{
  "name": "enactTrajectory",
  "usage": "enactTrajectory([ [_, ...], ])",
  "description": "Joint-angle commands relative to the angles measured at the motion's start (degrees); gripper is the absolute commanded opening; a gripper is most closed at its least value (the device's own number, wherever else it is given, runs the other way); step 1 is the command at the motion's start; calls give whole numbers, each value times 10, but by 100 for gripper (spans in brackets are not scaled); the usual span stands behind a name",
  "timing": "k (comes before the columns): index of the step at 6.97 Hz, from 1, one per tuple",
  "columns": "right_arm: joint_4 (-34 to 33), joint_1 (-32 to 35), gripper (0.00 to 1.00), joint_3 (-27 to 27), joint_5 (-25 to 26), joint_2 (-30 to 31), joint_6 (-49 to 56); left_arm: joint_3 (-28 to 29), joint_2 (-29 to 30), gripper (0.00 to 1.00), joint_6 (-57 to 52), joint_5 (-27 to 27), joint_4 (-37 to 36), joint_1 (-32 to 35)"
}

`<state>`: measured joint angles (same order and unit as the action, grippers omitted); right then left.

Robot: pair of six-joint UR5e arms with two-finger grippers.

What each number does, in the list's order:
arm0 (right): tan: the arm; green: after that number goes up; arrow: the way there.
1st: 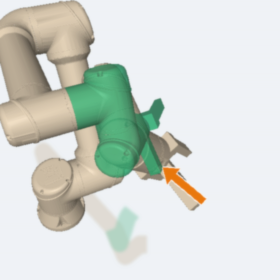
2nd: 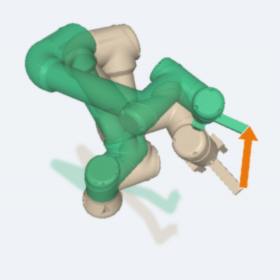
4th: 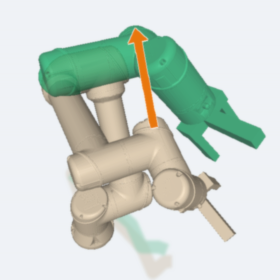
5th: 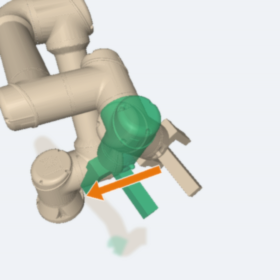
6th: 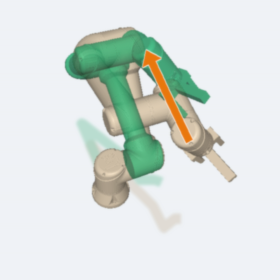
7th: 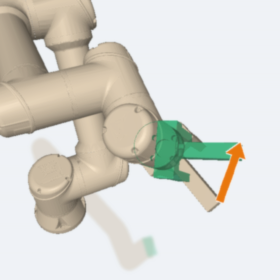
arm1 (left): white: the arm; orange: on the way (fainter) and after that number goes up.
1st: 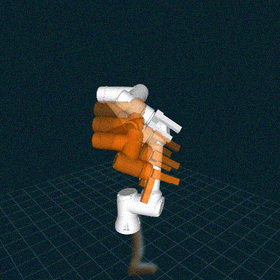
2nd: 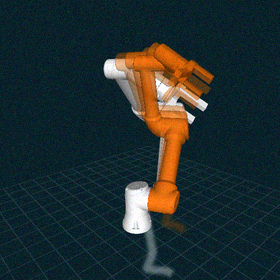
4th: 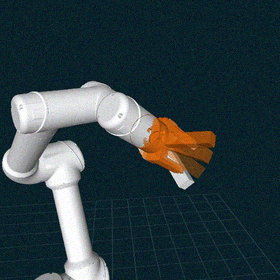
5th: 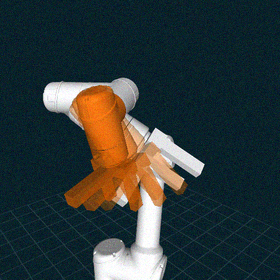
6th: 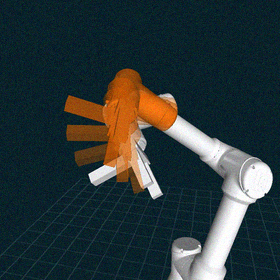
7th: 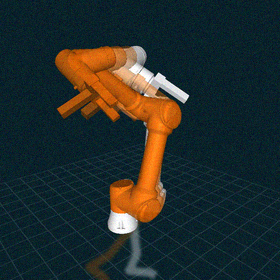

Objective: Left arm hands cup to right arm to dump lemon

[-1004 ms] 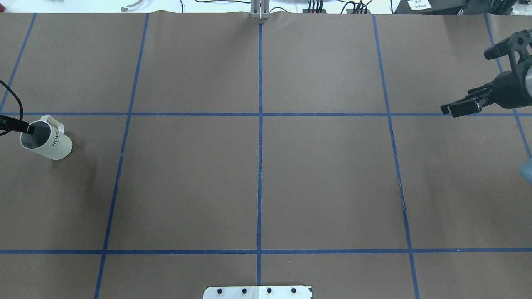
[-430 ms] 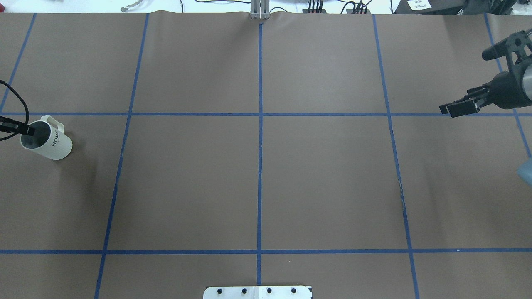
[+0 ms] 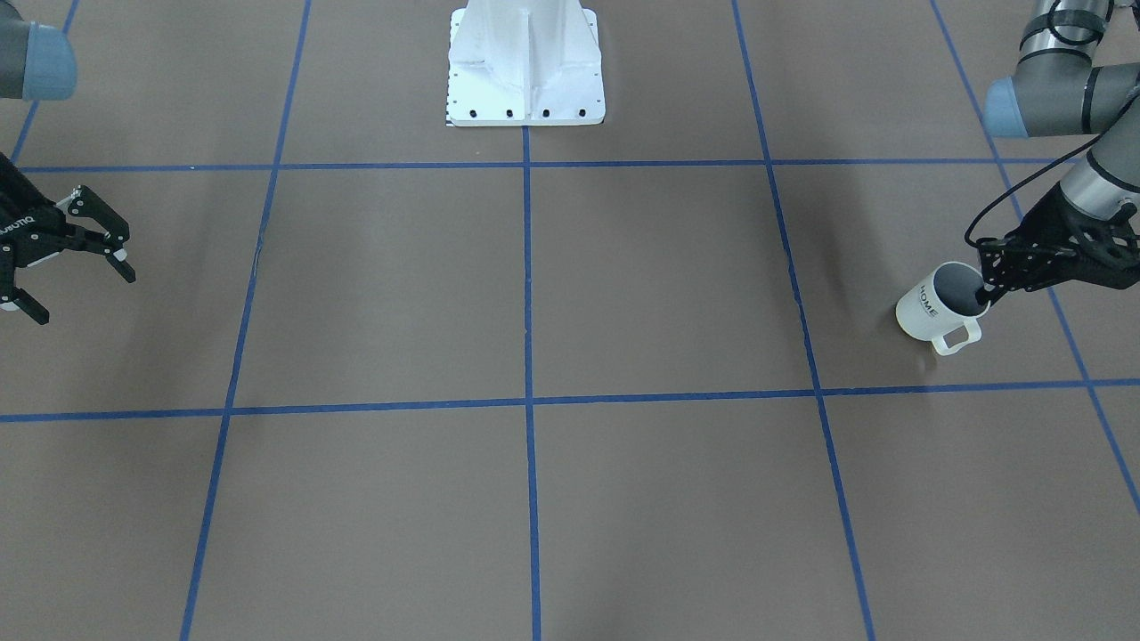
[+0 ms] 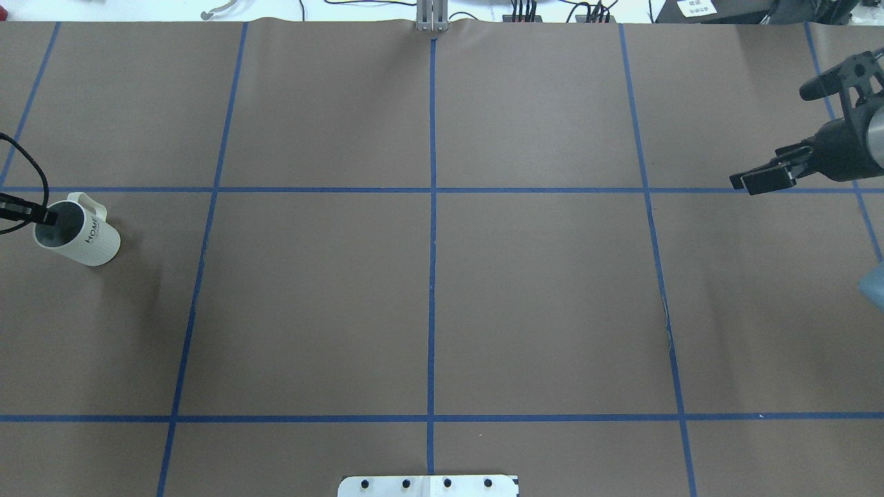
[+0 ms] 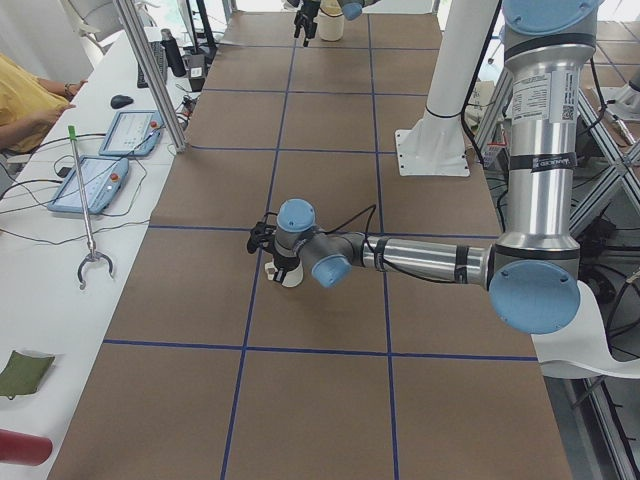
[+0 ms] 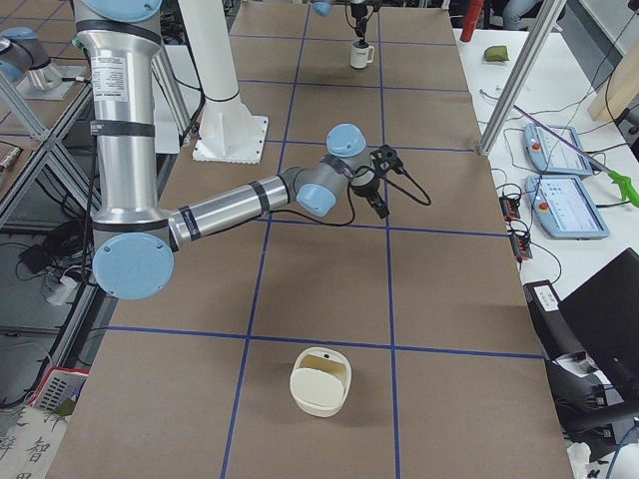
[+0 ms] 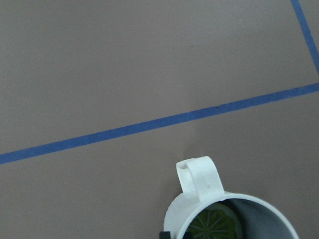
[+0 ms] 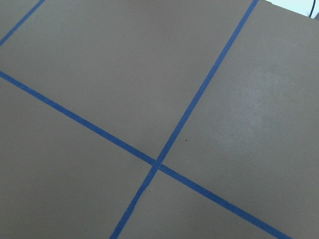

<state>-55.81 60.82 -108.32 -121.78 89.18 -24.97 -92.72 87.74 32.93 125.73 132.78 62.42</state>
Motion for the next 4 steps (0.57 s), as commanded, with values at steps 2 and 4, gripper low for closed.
enactTrajectory([
  [2, 1, -6, 100, 27, -1, -78, 16, -62, 21, 0, 138, 5, 9, 1],
  [4, 28, -19, 100, 29, 6, -83, 13, -78, 120, 0, 316, 4, -5, 1],
])
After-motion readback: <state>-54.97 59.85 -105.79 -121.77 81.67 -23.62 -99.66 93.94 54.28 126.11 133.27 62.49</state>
